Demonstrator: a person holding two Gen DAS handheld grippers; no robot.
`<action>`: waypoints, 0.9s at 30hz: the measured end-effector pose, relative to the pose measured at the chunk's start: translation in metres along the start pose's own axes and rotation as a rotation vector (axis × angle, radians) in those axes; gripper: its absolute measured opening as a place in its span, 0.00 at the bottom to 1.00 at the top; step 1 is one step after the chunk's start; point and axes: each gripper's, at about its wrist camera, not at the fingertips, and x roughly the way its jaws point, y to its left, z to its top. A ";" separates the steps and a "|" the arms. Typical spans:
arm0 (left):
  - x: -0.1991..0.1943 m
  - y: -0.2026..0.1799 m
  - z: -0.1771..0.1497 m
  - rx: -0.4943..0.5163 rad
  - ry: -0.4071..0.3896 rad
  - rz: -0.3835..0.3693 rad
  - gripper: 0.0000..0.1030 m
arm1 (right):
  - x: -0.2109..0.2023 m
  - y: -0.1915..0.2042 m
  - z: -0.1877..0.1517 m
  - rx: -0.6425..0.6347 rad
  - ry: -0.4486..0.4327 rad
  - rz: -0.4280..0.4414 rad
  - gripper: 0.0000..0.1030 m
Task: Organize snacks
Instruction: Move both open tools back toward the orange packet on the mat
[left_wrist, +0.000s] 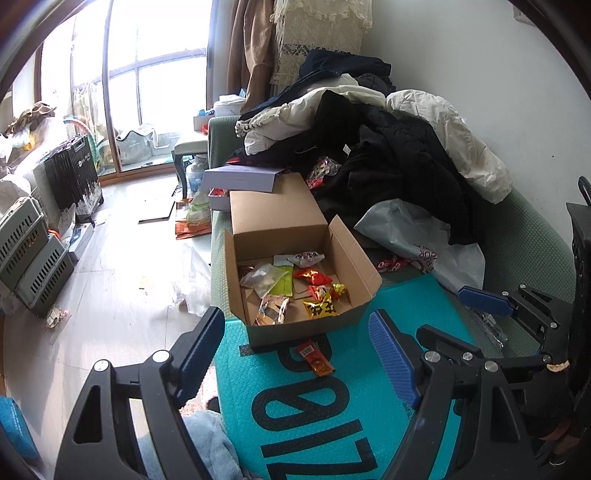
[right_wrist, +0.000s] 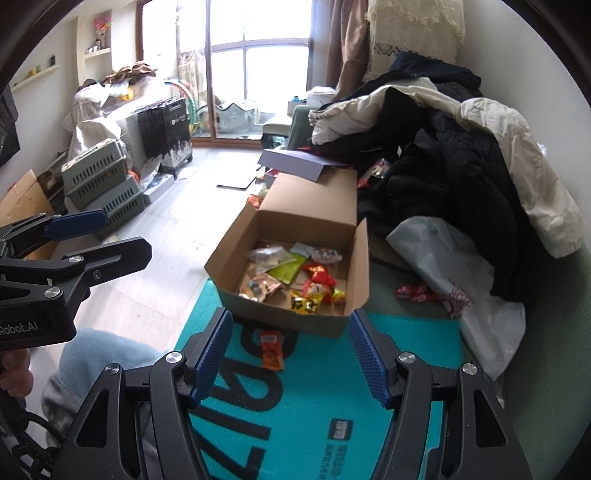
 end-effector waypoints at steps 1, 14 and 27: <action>0.002 0.001 -0.006 -0.006 0.013 -0.002 0.78 | 0.002 0.002 -0.006 0.005 0.010 0.004 0.64; 0.042 0.010 -0.083 -0.077 0.196 -0.016 0.78 | 0.038 0.011 -0.080 0.090 0.126 0.080 0.64; 0.086 0.020 -0.119 -0.095 0.278 0.056 0.78 | 0.084 0.017 -0.106 0.113 0.175 0.118 0.64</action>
